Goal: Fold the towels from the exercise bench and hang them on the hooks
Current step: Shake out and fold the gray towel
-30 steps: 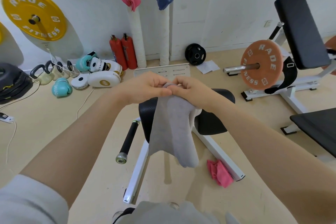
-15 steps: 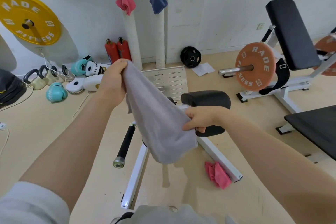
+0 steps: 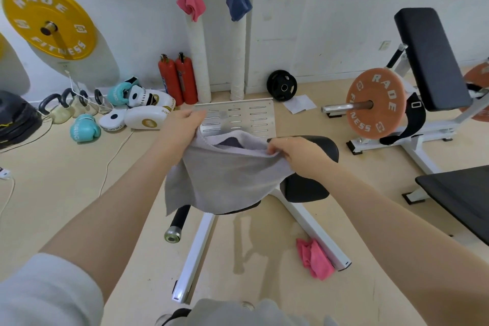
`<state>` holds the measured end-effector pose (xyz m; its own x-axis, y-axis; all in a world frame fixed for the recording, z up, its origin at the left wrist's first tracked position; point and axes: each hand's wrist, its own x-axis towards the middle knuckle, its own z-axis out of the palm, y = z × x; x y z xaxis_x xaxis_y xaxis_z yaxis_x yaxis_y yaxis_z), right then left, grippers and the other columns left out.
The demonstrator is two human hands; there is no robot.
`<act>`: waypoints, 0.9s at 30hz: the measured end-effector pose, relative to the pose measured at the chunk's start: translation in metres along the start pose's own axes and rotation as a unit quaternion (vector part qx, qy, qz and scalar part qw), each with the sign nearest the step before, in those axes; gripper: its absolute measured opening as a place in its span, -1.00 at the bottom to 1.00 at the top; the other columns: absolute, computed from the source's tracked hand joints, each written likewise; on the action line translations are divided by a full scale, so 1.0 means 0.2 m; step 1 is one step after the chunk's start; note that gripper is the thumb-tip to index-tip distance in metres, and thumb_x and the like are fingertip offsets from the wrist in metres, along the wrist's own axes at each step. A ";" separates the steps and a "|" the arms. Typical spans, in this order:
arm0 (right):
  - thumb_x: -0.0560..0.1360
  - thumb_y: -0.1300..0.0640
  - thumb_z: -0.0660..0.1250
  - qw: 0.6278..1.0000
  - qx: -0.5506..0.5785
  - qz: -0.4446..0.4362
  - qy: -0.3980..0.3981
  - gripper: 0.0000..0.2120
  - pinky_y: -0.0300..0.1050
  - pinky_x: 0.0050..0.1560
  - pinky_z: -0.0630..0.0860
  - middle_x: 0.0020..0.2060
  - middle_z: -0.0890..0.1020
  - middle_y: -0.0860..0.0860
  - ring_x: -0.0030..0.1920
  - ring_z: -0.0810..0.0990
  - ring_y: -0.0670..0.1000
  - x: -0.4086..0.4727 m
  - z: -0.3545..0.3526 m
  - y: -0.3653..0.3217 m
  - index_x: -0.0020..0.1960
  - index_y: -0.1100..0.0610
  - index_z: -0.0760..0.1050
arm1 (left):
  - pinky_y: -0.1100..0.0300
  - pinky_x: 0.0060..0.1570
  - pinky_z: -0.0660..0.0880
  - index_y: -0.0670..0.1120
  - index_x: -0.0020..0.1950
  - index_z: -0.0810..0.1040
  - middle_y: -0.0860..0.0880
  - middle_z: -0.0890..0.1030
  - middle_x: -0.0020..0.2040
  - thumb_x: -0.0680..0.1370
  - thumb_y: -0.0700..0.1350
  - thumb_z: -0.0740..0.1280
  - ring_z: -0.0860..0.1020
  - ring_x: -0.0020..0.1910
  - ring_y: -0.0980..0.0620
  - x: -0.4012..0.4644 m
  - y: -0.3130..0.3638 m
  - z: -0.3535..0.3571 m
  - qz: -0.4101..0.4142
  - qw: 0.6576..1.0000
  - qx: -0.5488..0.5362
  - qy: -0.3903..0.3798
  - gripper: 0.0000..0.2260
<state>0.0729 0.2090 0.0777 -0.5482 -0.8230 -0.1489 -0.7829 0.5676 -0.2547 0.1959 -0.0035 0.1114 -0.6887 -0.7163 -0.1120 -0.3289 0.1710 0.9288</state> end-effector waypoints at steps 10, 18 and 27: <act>0.44 0.34 0.20 0.982 -0.187 -0.013 -0.011 -0.48 -0.11 -0.51 0.29 0.07 0.46 0.01 -0.38 0.48 0.13 -0.02 0.10 -0.05 0.32 -0.02 0.21 | 0.20 -0.40 0.17 -0.06 -0.43 0.18 0.00 0.23 -0.45 0.55 -0.06 0.20 0.19 -0.44 0.07 0.15 0.03 0.07 0.015 0.983 -0.016 0.183 -0.63; 0.47 0.22 0.18 0.945 -0.250 -0.183 -0.104 -0.86 -0.20 -0.44 0.14 -0.41 0.31 -0.07 -0.38 0.28 0.01 -0.01 -0.11 -0.17 -0.23 0.05 0.30 | 0.14 -0.09 0.27 -0.15 -0.27 0.37 -0.08 0.43 -0.25 0.61 0.00 0.11 0.39 -0.14 -0.05 0.22 -0.03 0.08 0.017 0.984 0.014 0.179 -0.68; 0.54 0.23 0.17 0.924 -0.376 -0.021 -0.075 -0.82 -0.12 -0.30 0.34 0.10 0.45 0.08 -0.12 0.55 0.09 0.02 -0.13 -0.01 0.10 0.12 0.46 | 0.13 -0.17 0.26 -0.07 -0.40 0.22 -0.03 0.38 -0.36 0.59 0.01 0.15 0.34 -0.26 0.00 0.18 -0.09 0.07 0.025 0.988 0.009 0.152 -0.62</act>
<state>0.0641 0.2052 0.1019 -0.5103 -0.8064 -0.2989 -0.8164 0.3449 0.4632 0.1682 -0.0233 0.0854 -0.4796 -0.8762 0.0478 -0.3120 0.2211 0.9240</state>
